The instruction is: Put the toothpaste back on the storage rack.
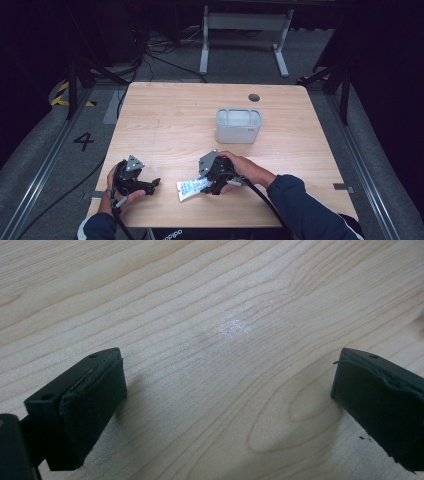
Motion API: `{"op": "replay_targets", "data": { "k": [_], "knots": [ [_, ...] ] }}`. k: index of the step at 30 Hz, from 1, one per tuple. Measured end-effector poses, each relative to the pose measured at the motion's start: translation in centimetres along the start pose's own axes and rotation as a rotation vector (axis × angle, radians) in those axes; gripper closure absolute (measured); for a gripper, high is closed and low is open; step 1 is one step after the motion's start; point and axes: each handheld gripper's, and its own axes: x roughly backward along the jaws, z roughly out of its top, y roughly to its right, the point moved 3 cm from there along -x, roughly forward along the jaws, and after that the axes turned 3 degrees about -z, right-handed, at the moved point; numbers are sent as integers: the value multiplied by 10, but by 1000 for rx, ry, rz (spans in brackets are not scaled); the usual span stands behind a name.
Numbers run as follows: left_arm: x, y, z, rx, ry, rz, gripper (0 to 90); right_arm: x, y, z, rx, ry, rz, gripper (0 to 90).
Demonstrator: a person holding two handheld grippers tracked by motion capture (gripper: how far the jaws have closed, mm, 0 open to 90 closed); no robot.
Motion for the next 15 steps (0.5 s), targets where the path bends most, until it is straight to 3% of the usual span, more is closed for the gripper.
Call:
{"op": "replay_targets", "data": {
  "k": [12, 15],
  "knots": [
    [0, 0, 0, 0, -2, -6, 19, -18, -4, 16, 71, -113, 43, 359],
    [0, 0, 0, -4, -2, -3, 19, -20, -3, 19, 72, -118, 48, 353]
  ]
}}
